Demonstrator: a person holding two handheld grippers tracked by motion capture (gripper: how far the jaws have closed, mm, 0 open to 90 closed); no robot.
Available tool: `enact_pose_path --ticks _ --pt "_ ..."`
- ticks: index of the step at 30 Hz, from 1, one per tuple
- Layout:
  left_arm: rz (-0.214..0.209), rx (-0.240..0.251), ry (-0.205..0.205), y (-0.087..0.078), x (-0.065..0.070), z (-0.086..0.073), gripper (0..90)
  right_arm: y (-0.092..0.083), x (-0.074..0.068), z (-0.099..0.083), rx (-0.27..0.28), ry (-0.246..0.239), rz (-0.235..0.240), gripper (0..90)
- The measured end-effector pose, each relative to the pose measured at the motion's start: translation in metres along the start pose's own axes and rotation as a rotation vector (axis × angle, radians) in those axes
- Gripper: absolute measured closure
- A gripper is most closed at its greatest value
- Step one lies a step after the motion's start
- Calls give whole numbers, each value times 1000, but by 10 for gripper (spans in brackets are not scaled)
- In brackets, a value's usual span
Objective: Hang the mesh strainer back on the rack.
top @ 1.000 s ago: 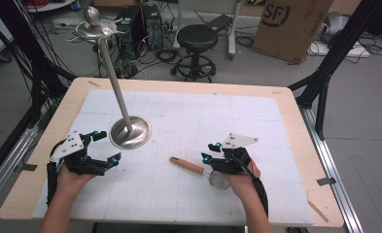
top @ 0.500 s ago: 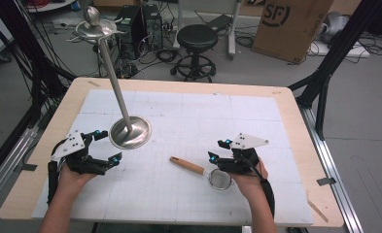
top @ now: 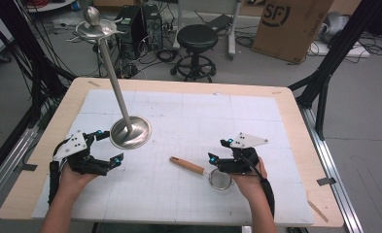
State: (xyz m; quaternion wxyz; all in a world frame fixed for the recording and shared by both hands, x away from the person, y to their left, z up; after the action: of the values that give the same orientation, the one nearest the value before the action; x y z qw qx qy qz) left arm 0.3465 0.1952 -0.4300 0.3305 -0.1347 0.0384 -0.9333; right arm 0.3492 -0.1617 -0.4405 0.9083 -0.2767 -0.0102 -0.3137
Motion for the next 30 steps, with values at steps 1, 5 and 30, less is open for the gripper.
enact_pose_path --ticks 1,5,30 --pt "0 -1 -1 0 0 0 31 0 0 0 0 0 0 316" --pt "5 -1 -2 0 0 0 32 3 -2 0 -10 0 13 317" --pt "-1 -11 13 1 6 1 32 21 -26 -2 -98 -69 104 334"
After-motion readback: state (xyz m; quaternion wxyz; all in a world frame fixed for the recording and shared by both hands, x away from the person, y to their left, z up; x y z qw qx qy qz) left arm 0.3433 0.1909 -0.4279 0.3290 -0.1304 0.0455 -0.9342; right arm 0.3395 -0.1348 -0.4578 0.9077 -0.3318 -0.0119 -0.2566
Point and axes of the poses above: each handheld gripper's, and its own axes: y roughly forward along the jaws, z roughly out of its top, x roughly to its right, the point moved 8 cm from there along y, roughly forward along the jaws, and after that the axes turned 13 degrees about -y, right-handed, at the moved point
